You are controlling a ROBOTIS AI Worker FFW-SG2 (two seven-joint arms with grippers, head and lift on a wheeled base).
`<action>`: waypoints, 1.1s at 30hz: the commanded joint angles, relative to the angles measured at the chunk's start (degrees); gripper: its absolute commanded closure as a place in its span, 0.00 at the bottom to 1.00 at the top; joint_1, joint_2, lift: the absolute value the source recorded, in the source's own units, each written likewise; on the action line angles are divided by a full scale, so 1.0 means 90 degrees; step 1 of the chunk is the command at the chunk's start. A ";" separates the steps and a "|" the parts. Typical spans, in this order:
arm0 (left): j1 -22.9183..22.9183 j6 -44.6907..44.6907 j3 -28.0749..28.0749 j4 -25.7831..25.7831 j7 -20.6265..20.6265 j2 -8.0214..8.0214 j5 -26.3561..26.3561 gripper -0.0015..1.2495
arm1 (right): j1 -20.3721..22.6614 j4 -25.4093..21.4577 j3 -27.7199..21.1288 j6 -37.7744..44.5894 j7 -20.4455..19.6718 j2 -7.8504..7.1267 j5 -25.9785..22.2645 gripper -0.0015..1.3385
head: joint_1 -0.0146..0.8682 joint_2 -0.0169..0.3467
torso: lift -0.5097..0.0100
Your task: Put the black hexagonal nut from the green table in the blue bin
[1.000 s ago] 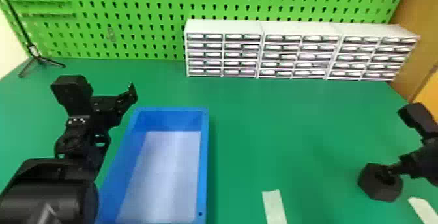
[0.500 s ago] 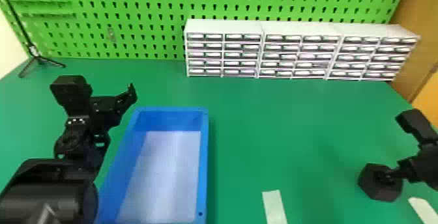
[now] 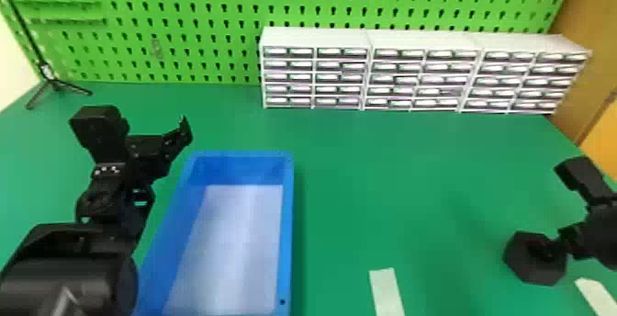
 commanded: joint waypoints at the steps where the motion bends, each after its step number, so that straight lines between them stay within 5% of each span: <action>1: 0.0012 0.0000 0.0001 -0.0008 0.0000 0.0003 -0.0005 0.13 | 0.0026 -0.0098 0.0015 0.0075 0.0000 0.0001 -0.0011 0.55 | 0.79 0.12 | 0.80; 3: 0.0012 0.0000 0.0001 0.0002 0.0000 -0.0007 -0.0005 0.13 | 0.0046 -0.0147 0.0024 0.0104 0.0000 0.0001 -0.0011 0.63 | 0.79 0.12 | 0.80; 10: 0.0012 0.0000 0.0001 -0.0008 0.0000 0.0003 -0.0005 0.13 | 0.0114 -0.0284 0.0034 0.0261 0.0010 -0.0018 -0.0031 0.69 | 0.79 0.12 | 0.80; 33: 0.0002 0.0000 -0.0008 0.0002 0.0000 0.0003 -0.0024 0.13 | 0.0094 -0.0323 0.0308 0.0309 0.0362 -0.0067 0.0399 0.76 | 0.79 0.12 | 0.80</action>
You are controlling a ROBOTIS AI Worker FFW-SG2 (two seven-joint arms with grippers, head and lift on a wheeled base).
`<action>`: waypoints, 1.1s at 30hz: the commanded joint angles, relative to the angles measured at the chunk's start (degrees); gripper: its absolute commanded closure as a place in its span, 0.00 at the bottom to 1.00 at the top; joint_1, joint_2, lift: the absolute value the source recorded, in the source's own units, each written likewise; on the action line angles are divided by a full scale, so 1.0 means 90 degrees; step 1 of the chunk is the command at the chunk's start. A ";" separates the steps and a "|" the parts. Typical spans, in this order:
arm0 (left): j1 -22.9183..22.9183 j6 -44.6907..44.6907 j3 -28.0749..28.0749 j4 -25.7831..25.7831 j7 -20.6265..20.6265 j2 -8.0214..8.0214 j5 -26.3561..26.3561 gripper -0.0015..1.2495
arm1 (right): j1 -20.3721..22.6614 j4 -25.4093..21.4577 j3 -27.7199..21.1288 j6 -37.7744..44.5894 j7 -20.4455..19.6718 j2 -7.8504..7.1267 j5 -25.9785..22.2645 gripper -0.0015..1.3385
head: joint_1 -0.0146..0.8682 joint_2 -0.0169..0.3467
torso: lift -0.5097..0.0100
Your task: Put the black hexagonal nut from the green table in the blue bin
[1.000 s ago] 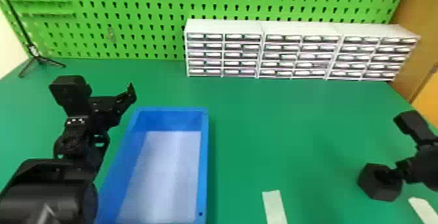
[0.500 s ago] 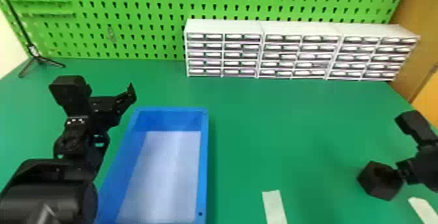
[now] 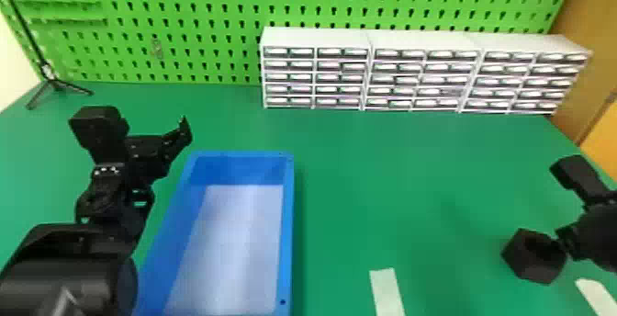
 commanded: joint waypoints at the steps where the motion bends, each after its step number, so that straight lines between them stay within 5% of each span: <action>1: 0.0000 0.0000 -0.0008 -0.0002 0.0000 0.0000 -0.0008 0.13 | -0.0028 -0.0028 0.0061 0.0039 0.0079 -0.0024 0.0135 0.76 | 0.79 0.12 | 0.80; 21: -0.0010 0.0000 0.0001 -0.0002 0.0000 0.0000 -0.0008 0.13 | -0.0399 -0.1112 0.0051 0.0576 0.0831 -0.0229 0.0419 0.76 | 0.79 0.12 | 0.80; 33: -0.0010 0.0010 0.0001 -0.0002 0.0000 0.0000 0.0002 0.13 | -0.1024 -0.1825 0.0256 0.0644 0.0821 -0.0151 -0.0363 0.76 | 0.79 0.12 | 0.80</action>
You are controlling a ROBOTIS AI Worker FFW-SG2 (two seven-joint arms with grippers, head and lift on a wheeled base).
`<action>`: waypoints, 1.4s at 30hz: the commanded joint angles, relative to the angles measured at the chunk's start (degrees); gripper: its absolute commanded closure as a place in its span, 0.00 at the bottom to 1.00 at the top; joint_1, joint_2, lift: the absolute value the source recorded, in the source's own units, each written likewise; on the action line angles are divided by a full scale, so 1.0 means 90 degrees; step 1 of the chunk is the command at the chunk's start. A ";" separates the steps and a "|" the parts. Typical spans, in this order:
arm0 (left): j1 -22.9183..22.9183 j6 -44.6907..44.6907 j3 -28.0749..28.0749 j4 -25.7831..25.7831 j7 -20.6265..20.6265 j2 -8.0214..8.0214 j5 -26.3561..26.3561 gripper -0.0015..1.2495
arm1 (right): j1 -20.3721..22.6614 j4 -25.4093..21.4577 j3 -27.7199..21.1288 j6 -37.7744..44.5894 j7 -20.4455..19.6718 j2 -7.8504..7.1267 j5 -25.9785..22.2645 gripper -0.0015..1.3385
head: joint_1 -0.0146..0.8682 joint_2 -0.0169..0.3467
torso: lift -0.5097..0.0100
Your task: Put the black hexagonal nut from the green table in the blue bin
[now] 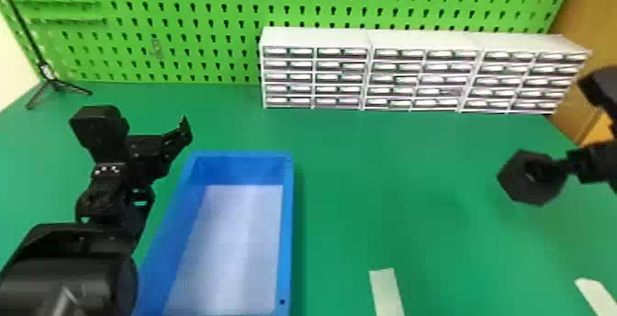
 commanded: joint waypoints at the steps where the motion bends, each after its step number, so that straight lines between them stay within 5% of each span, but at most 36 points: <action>1: 0.0000 0.0002 -0.0005 -0.0003 0.0000 0.0000 0.0004 0.13 | -0.0271 -0.0163 0.0134 0.0020 0.0000 0.0045 -0.0408 0.76 | 0.79 0.12 | 0.80; 14: -0.0020 0.0002 -0.0024 0.0007 0.0000 0.0000 0.0004 0.13 | -0.0749 -0.0349 0.0466 -0.0116 -0.1103 0.0358 -0.2996 0.76 | 0.79 0.12 | 0.80; 26: -0.0039 0.0002 -0.0034 -0.0003 0.0000 0.0000 0.0004 0.13 | -0.1130 -0.0378 0.1140 -0.0458 -0.1484 0.0885 -0.3777 0.76 | 0.79 0.12 | 0.80; 42: -0.0059 0.0032 -0.0034 -0.0003 0.0000 0.0000 -0.0006 0.13 | -0.1384 -0.0407 0.2263 -0.0810 -0.2441 0.1022 -0.5457 0.76 | 0.79 0.12 | 0.80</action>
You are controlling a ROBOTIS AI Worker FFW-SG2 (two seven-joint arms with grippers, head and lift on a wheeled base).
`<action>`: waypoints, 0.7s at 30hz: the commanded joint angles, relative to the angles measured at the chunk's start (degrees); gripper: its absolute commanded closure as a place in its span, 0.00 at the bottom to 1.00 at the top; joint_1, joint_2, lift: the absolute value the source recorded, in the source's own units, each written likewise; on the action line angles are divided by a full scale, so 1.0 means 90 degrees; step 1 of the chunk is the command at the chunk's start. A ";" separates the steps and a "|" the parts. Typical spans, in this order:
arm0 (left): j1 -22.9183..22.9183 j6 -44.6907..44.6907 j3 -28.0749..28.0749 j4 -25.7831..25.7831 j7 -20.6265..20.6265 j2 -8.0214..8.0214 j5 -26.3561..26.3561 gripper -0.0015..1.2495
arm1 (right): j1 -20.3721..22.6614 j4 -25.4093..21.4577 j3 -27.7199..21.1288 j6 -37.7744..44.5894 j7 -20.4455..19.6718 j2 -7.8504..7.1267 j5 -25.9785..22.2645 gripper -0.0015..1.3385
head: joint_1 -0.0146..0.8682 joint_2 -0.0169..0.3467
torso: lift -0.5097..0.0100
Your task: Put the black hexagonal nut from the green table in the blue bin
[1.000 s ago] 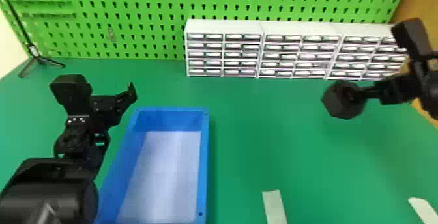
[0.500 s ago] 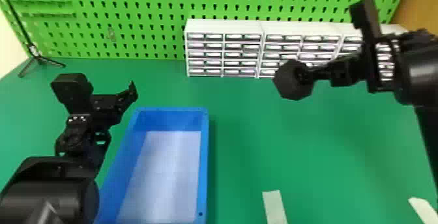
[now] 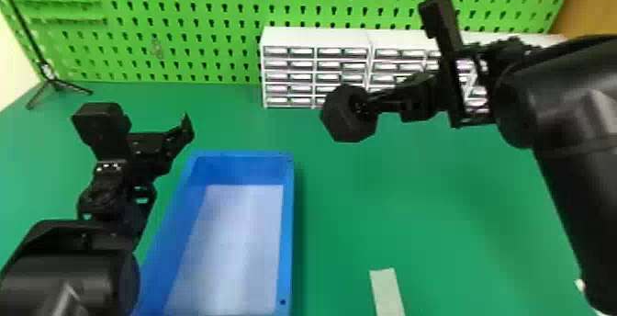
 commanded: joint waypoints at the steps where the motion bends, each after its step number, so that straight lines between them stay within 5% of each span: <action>1: -0.0010 0.0007 0.0005 -0.0008 0.0000 0.0000 0.0000 0.13 | -0.0081 0.0001 0.0315 -0.0113 -0.0190 0.0037 -0.0492 0.76 | 0.79 0.12 | 0.80; 17: -0.0020 0.0027 0.0014 -0.0008 0.0000 0.0000 0.0020 0.13 | 0.0075 0.0285 0.1379 -0.0582 -0.0912 0.0555 -0.1146 0.76 | 0.79 0.12 | 0.80; 21: -0.0020 0.0027 0.0014 -0.0008 0.0000 0.0000 0.0029 0.13 | 0.0094 0.0441 0.1575 -0.0689 -0.1059 0.0575 -0.1263 0.76 | 0.79 0.12 | 0.80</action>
